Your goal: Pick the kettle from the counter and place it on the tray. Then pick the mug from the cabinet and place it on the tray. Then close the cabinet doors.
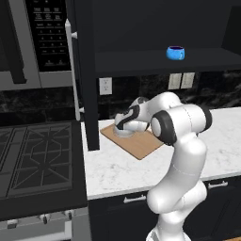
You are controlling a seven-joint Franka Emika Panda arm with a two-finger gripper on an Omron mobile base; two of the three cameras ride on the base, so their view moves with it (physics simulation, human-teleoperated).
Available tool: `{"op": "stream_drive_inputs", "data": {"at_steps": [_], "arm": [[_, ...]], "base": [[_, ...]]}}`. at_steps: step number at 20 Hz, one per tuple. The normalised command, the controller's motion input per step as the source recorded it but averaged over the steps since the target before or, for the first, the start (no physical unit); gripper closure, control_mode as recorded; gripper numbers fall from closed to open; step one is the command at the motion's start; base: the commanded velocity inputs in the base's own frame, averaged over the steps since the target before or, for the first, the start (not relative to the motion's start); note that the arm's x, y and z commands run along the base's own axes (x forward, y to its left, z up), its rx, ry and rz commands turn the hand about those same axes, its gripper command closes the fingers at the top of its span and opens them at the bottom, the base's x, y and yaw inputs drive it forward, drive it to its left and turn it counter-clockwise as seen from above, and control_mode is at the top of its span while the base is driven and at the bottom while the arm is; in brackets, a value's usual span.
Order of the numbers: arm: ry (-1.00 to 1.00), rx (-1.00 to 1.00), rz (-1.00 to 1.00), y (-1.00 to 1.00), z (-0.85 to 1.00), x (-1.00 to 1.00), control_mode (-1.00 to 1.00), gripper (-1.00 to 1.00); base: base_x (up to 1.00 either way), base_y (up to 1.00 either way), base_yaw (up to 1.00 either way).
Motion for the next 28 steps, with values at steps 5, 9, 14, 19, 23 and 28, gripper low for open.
{"op": "stream_drive_inputs", "data": {"at_steps": [5,9,14,19,23,28], "arm": [[0.0,0.0,-0.1,0.07,0.05,0.02,-1.0,-1.0],[0.04,0.04,-0.21,-0.02,0.17,-0.44,-1.0,-1.0],[0.04,0.07,-0.19,-0.09,0.4,-0.58,-1.0,-1.0],[0.0,0.1,-0.1,-0.06,0.76,-0.46,-1.0,-1.0],[0.0,0.06,-0.04,-0.09,0.79,-0.49,-1.0,-1.0],[-0.01,0.01,0.0,-0.21,0.74,-0.55,-1.0,-1.0]], "base": [[0.0,0.0,0.0],[0.0,0.0,0.0],[0.0,0.0,0.0],[0.0,0.0,0.0],[0.0,0.0,0.0],[0.0,0.0,0.0]]}}
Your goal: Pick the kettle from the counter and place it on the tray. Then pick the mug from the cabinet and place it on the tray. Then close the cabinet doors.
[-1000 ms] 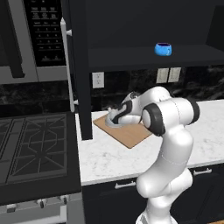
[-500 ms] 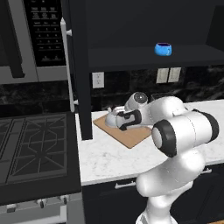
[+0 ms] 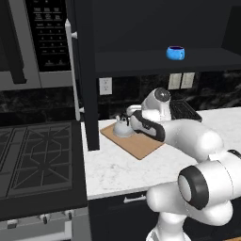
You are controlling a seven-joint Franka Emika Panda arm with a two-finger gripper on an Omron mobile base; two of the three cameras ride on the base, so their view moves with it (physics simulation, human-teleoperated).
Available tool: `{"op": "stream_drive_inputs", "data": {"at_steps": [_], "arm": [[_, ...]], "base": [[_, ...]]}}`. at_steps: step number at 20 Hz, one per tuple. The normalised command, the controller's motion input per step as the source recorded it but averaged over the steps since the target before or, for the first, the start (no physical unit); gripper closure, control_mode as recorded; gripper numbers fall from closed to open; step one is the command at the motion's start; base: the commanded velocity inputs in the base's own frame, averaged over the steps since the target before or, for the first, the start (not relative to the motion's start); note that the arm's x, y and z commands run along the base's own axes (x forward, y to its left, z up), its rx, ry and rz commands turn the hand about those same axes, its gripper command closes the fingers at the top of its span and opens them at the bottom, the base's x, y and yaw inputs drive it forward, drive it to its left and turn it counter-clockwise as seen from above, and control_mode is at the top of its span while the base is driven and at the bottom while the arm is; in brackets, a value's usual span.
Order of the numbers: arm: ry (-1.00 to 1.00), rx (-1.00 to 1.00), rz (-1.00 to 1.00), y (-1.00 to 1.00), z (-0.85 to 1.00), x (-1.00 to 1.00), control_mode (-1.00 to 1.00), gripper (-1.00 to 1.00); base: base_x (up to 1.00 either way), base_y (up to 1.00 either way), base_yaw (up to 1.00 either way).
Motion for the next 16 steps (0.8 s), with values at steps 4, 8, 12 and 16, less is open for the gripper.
{"op": "stream_drive_inputs", "data": {"at_steps": [4,8,12,16], "arm": [[-0.01,0.0,0.0,-0.33,0.75,-0.5,-1.0,-1.0],[0.0,0.0,0.0,-0.4,0.73,-0.32,-1.0,-1.0],[0.0,0.02,0.0,-0.45,0.73,-0.27,-1.0,-1.0],[-0.03,0.01,0.02,-0.46,0.71,-0.19,-1.0,-1.0]], "base": [[0.0,0.0,0.0],[0.0,0.0,0.0],[0.0,0.0,0.0],[0.0,0.0,0.0]]}}
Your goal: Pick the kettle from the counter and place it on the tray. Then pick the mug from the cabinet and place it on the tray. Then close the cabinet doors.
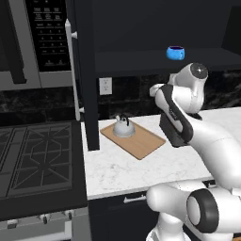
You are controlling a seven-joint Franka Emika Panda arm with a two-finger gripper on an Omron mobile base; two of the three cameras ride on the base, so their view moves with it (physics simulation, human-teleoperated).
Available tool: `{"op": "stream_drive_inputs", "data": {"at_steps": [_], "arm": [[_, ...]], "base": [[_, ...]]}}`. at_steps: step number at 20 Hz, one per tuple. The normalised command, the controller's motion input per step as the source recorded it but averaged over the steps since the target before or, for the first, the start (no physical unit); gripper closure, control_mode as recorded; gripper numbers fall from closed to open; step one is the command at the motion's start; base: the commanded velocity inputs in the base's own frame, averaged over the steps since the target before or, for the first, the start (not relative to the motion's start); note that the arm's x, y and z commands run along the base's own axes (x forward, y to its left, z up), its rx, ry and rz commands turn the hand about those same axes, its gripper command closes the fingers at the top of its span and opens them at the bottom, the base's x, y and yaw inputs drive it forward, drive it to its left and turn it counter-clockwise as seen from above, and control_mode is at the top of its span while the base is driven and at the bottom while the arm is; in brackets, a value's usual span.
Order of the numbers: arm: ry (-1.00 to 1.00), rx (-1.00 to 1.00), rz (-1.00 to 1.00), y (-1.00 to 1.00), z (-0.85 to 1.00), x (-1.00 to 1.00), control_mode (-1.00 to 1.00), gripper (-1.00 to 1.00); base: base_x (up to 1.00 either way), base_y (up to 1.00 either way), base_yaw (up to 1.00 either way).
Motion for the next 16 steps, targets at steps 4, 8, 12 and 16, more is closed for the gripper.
{"op": "stream_drive_inputs", "data": {"at_steps": [4,8,12,16], "arm": [[-0.18,0.0,0.06,-0.43,0.66,-0.09,-1.0,-1.0],[-0.14,0.0,0.08,-0.41,0.69,-0.02,-1.0,-1.0],[-0.09,0.02,0.1,-0.42,0.6,0.0,-1.0,-1.0],[0.0,0.02,0.02,-0.43,0.44,0.04,-1.0,-1.0]], "base": [[0.0,0.0,0.0],[0.0,0.0,0.0],[0.0,0.0,0.0],[0.0,0.0,0.0]]}}
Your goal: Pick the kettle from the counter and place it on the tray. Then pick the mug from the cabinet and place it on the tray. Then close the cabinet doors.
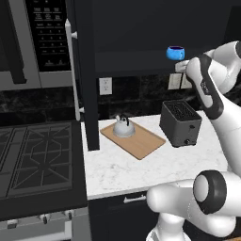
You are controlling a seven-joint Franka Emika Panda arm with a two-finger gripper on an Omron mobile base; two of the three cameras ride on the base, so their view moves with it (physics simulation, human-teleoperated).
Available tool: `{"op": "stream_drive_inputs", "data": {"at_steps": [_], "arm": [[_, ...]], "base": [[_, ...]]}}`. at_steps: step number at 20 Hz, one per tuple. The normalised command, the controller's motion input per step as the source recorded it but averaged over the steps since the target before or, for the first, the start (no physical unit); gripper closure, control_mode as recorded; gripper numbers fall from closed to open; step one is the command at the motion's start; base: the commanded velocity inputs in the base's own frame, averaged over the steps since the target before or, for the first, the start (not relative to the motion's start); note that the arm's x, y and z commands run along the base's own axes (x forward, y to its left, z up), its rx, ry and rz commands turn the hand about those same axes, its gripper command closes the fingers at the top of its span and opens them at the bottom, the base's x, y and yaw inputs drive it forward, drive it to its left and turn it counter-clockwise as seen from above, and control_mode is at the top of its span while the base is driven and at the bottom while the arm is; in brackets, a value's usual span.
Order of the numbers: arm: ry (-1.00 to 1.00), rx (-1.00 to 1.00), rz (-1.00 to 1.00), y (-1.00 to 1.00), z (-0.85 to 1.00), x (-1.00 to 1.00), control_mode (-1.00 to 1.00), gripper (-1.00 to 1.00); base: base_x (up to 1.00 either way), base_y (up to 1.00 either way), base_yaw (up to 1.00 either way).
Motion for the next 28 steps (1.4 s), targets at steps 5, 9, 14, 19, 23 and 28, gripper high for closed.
{"op": "stream_drive_inputs", "data": {"at_steps": [5,9,14,19,23,28], "arm": [[0.02,0.04,0.0,-0.36,0.46,0.27,-1.0,-1.0],[0.09,0.13,0.03,-0.33,0.37,0.3,-1.0,-1.0],[0.05,0.06,0.06,-0.14,0.04,0.39,-1.0,-1.0],[0.01,0.0,0.05,0.05,-0.07,0.36,-1.0,-1.0],[0.01,0.0,0.07,0.08,-0.21,0.44,-1.0,-1.0],[0.0,0.0,0.08,-0.02,-0.18,0.43,-1.0,-1.0]], "base": [[0.0,0.0,0.0],[0.0,0.0,0.0],[0.0,0.0,0.0],[0.0,0.0,0.0],[0.0,0.0,0.0],[0.0,0.0,0.0]]}}
